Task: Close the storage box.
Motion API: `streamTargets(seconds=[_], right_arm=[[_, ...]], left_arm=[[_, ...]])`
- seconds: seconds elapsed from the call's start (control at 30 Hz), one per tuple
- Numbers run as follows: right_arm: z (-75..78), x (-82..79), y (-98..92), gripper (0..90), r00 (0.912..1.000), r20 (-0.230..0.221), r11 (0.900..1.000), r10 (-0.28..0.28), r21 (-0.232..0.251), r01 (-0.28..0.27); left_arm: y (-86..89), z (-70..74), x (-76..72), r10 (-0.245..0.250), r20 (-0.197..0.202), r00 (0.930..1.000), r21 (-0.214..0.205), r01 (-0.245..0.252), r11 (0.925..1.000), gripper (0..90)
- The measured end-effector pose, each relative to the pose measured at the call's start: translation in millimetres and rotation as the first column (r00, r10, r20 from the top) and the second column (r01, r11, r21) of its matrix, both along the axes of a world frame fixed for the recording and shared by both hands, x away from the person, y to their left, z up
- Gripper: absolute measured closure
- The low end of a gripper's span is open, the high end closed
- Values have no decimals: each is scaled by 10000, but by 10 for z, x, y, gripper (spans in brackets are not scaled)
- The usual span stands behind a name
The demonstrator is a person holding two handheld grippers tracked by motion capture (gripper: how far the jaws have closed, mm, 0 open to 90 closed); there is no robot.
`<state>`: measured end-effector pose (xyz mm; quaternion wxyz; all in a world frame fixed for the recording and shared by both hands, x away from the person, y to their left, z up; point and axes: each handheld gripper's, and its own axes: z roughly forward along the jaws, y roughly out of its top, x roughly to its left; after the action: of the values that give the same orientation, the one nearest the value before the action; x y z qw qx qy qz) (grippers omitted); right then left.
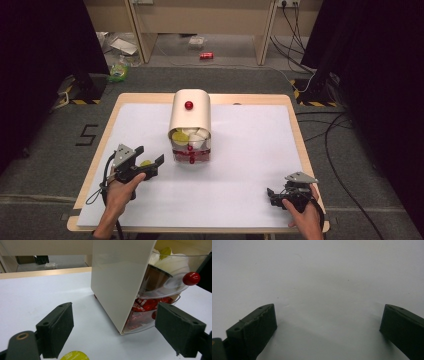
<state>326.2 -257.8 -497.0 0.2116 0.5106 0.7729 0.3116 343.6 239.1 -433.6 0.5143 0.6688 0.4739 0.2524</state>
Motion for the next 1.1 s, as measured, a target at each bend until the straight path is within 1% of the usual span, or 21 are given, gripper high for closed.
streamTargets(seconds=[0.37, 0.53, 0.73, 1.0, 1.1], right_arm=[[1, 0, -1, 8, 10000, 14, 10000, 20, -27, -20], [1, -2, 3, 8, 10000, -6, 10000, -24, 5, 24], [1, -2, 2, 9, 10000, -9, 10000, -20, -4, 20], [0, 1, -1, 8, 10000, 26, 10000, 19, -34, -18], [1, -1, 0, 8, 10000, 3, 10000, -1, -14, 1]], left_arm=[[0, -20, -72, -154, -5, 9999, 65, 154, 9999, 148], [11, -50, -102, -237, -104, 9997, 142, 238, 9996, 148], [27, -76, -156, -271, -88, 9996, 177, 273, 9995, 148], [19, -93, -234, -499, 6, 9988, 267, 499, 9984, 148], [5, -114, -265, -560, 29, 9984, 396, 558, 9977, 148]])
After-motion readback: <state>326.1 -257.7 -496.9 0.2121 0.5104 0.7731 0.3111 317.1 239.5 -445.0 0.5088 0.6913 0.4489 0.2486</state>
